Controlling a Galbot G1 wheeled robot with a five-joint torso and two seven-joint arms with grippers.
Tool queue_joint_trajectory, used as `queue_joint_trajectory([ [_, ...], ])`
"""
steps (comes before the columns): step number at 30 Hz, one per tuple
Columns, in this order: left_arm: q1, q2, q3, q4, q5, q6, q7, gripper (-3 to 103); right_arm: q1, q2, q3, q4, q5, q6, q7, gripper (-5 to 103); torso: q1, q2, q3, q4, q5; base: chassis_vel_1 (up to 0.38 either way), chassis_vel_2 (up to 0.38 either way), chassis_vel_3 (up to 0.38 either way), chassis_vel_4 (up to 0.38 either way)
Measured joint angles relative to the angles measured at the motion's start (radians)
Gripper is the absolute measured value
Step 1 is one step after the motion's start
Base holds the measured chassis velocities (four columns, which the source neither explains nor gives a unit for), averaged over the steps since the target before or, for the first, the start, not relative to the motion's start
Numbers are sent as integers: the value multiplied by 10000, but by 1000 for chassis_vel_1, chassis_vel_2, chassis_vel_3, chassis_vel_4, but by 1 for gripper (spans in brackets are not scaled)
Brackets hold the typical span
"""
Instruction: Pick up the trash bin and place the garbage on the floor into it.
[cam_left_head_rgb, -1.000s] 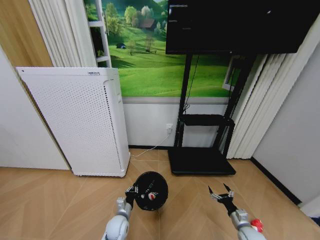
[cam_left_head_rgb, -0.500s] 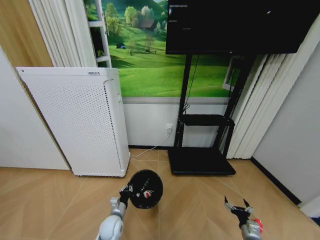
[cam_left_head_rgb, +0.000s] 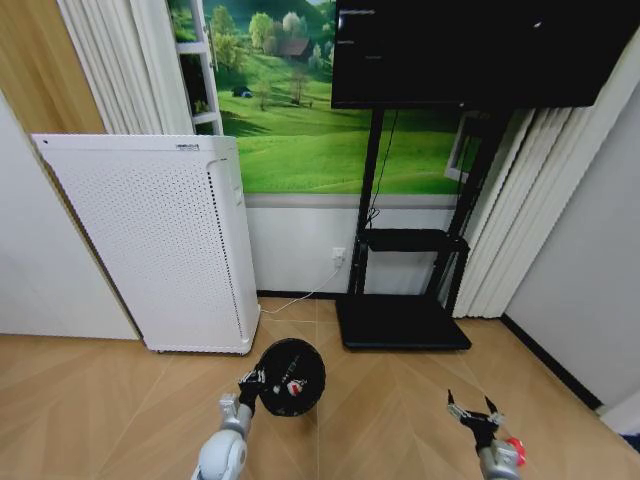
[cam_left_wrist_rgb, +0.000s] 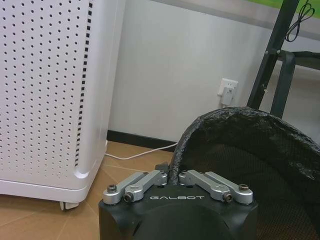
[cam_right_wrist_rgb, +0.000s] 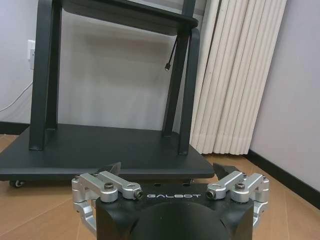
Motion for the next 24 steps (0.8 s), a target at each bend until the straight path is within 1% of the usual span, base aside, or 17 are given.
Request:
queue_joint_trajectory([
  [6, -59, -29, -4, 63, 6, -10, 5, 4, 61, -90, -18, -123, 42, 101, -71, 100, 0, 1, 0, 1, 0, -119, -92, 104, 125],
  [8, -94, -52, 15, 102, 9, -11, 8, 4, 87, -116, -43, -179, 83, 126, -105, 100, 0, 0, 0, -4, 0, -198, -197, 186, 180],
  [17, -135, -84, 0, 206, 29, -35, 15, 4, 159, -161, -120, -377, 169, 202, -164, 100, 0, -2, 1, 0, 3, -243, -221, 226, 237],
  [20, -132, -97, -10, 211, 34, -51, 17, 4, 193, -213, -151, -433, 261, 287, -166, 100, 2, -3, 3, 0, -4, -269, -285, 264, 284],
  [22, -132, -122, -7, 218, 43, -58, 21, 4, 253, -239, -180, -547, 271, 449, -222, 100, 3, -3, 2, -4, 6, -270, -231, 245, 248],
  [24, -132, -131, 0, 220, 43, -59, 27, 4, 269, -259, -192, -575, 310, 478, -224, 100, 1, -2, 2, -9, 2, -208, -227, 205, 149],
])
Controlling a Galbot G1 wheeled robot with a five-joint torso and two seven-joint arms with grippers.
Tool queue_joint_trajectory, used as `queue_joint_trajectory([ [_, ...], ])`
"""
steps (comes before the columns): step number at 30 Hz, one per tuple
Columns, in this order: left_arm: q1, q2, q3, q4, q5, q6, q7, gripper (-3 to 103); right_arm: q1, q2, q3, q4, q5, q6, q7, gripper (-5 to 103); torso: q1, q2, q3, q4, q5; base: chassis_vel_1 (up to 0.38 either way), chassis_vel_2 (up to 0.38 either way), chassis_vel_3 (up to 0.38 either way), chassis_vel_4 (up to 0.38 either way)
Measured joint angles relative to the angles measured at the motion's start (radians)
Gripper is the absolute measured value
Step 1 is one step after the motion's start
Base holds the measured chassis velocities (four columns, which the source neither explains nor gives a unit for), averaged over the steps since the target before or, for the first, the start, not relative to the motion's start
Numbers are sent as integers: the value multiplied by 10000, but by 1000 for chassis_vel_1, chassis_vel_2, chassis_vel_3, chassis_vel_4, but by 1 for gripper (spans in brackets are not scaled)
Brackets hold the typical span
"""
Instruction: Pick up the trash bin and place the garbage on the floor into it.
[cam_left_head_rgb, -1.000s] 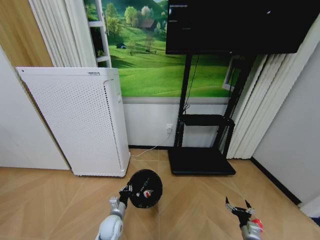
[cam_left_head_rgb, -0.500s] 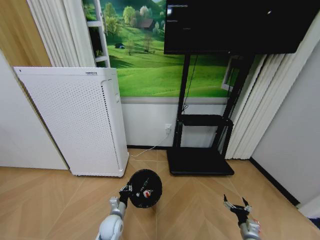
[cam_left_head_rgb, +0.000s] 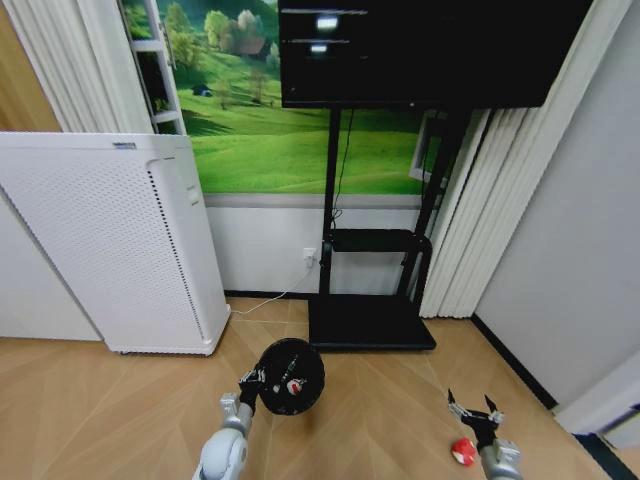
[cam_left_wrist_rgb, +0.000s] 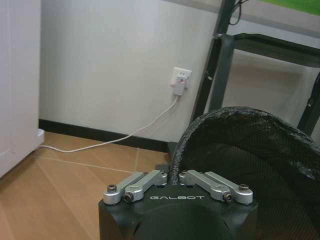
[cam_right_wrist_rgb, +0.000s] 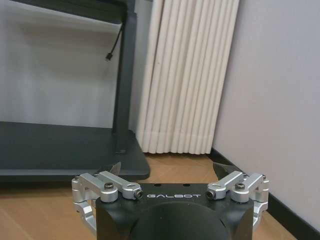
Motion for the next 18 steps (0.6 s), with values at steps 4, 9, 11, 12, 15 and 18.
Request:
queue_joint_trajectory([
  [4, -9, -12, 7, 7, 9, 1, 17, 4, 52, -61, -14, -47, -137, 8, -10, 100, 0, 0, 0, 8, -1, -85, -112, 130, 47],
  [9, -11, -7, 17, 17, 23, 1, -4, 4, 38, -270, -115, -48, -553, -245, -50, 100, -1, 1, -2, 12, -2, 62, 32, -11, 0],
  [11, -13, 10, 35, 19, 24, 1, -7, 4, 29, -461, -335, -160, -796, -457, -96, 100, -1, 0, -2, 8, -3, 62, 66, -88, -57],
  [12, -13, 10, 35, 19, 24, 1, -7, 4, 29, -461, -335, -160, -796, -457, -96, 100, -1, 0, -2, 8, -3, 61, 71, -77, -70],
  [15, -24, 42, 64, 19, 23, 1, -12, 4, 41, -621, -649, -346, -740, -759, -84, 100, -1, 1, -2, 8, -2, 10, 24, -2, -14],
  [18, -28, 60, 134, 0, 18, 9, -16, 4, 33, -754, -1045, -420, -320, -1269, 76, 100, -1, 0, -1, 8, -2, 0, 0, 0, 0],
])
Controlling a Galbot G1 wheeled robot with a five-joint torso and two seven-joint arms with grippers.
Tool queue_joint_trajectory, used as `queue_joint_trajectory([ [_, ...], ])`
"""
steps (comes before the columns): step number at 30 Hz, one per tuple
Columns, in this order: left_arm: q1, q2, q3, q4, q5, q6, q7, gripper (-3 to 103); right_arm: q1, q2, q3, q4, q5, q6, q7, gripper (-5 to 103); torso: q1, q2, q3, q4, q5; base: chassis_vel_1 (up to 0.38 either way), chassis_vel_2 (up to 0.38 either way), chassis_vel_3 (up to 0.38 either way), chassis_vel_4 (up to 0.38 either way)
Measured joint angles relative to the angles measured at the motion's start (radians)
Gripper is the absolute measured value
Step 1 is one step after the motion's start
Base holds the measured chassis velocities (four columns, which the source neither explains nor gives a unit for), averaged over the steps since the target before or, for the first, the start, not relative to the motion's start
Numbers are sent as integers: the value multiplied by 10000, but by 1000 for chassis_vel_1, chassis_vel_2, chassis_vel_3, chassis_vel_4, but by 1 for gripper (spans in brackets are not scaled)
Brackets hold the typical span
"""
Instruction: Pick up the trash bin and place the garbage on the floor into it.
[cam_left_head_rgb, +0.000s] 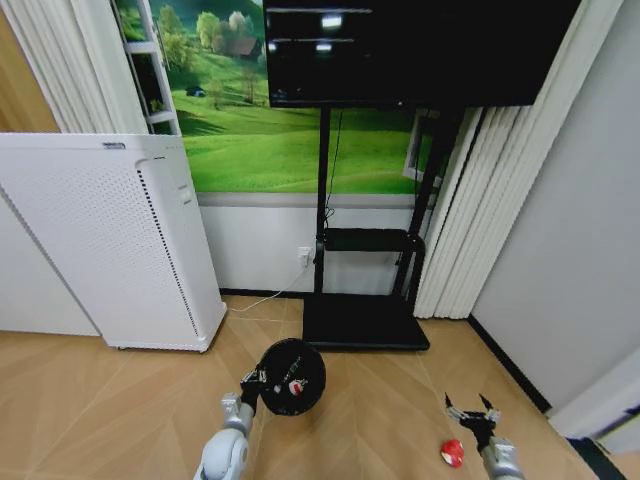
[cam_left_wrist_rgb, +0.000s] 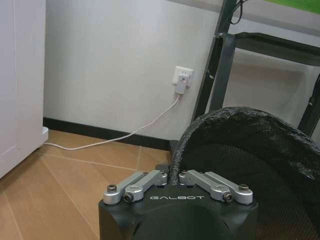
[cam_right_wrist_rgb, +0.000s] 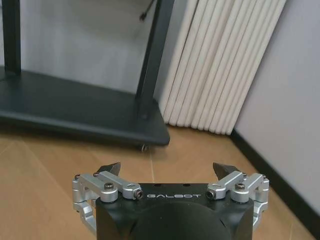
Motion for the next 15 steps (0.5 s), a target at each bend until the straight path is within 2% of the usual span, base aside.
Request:
queue_joint_trajectory([
  [2, 0, 7, 24, -18, -4, 5, -1, 4, 0, -44, -169, -11, 267, -281, 114, 100, 0, 0, 0, 0, 1, 0, 0, 0, 0],
  [4, -1, 27, 67, -54, -11, 20, -6, 4, 50, -145, -593, -28, 841, -1088, 534, 100, 0, 1, 0, -2, 0, 0, 0, 0, 0],
  [5, -1, 27, 67, -54, -11, 20, -6, 4, 50, -145, -593, -28, 841, -1088, 534, 100, 0, 1, 0, -2, 0, 0, 0, 0, 0],
  [7, 0, 55, 99, -60, -14, 24, -12, 4, 73, -253, -929, -39, 932, -1616, 755, 100, 0, 2, 0, 0, 0, 0, 0, 0, 0],
  [11, 11, 75, 129, -60, -16, 24, -16, 4, 91, -282, -1197, -94, 1109, -1961, 891, 100, 0, 3, 0, 0, 0, 0, 0, 0, 0],
  [13, 16, 93, 163, -55, -22, 25, -16, 4, 130, -225, -1464, -145, 1641, -2432, 1213, 100, 0, 3, 0, 0, -1, 0, 0, 0, 0],
  [15, 13, 95, 171, -50, -23, 25, -16, 4, 151, -195, -1512, -176, 1748, -2531, 1282, 101, 0, 2, 0, -1, -1, 0, 0, 0, 0],
])
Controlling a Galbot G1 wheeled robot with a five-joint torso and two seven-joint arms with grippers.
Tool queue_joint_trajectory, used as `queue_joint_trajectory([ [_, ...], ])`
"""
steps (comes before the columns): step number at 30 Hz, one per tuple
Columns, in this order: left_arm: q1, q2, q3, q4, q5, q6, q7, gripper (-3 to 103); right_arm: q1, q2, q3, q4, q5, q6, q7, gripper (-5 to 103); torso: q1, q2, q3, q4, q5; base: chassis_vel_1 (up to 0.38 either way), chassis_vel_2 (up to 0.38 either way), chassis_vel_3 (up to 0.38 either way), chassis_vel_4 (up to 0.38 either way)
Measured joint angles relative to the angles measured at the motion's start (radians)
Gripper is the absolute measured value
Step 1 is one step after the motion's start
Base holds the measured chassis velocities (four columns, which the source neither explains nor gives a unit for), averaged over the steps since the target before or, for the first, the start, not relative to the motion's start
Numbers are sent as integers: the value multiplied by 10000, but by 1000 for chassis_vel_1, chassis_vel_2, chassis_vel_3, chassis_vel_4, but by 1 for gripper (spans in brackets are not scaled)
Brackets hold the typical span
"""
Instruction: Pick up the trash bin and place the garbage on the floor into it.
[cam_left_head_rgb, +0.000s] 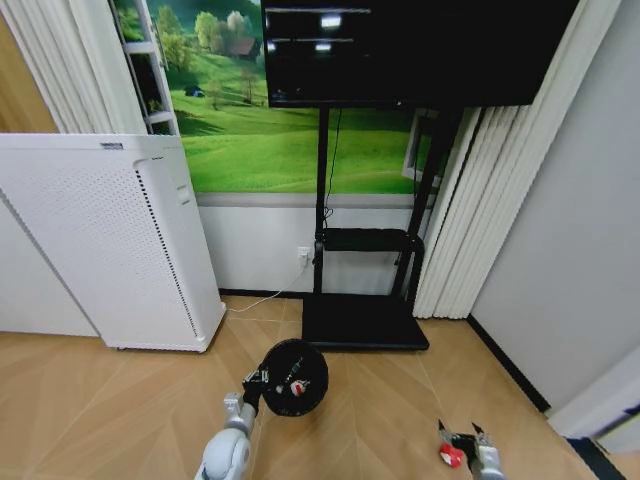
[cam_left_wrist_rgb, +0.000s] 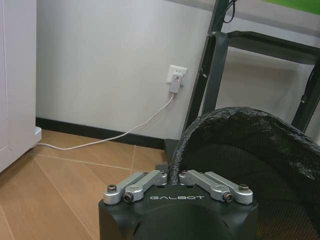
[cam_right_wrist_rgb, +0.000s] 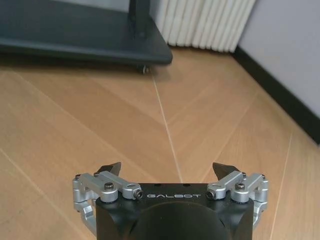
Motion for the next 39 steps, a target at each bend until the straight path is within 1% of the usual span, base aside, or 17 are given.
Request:
queue_joint_trajectory([
  [4, -95, 17, 57, 81, -12, 10, 0, 4, 211, 206, -293, -382, 620, -583, 444, 99, 0, 0, 0, 1, 1, 0, 0, 0, 0],
  [12, -163, -48, 106, 226, 11, 5, 6, 4, 326, 364, -469, -611, 658, -714, 582, 98, 0, 0, 0, 0, 0, 0, 0, 0, 0],
  [14, -188, -126, 138, 329, 68, -40, 17, 4, 460, 596, -519, -772, 665, -751, 657, 98, 0, 0, 0, 0, 0, 0, 0, 0, 0],
  [15, -188, -126, 138, 329, 68, -40, 17, 4, 460, 596, -519, -772, 665, -751, 657, 98, 0, 0, 0, 0, 0, 0, 0, 0, 0],
  [20, -189, -191, 161, 432, 163, -108, 32, 4, 1086, 1133, -570, -1467, 661, -742, 749, 98, 0, -1, 0, 1, 1, 0, 0, 0, 0],
  [28, -182, -165, 151, 505, 180, -150, 41, 4, 1854, 1467, -564, -2288, 606, -621, 778, 98, 0, 0, 1, 2, 1, 0, 0, 0, 0],
  [33, -183, -157, 148, 534, 181, -160, 44, 4, 2131, 1503, -460, -2838, 517, -480, 803, 98, 0, -1, 1, 1, 1, 0, 0, 0, 0],
  [39, -216, -163, 169, 604, 201, -199, 52, 4, 2250, 1310, -233, -3411, 407, -269, 772, 98, 0, -1, 1, 0, 0, 0, 0, 0, 0],
])
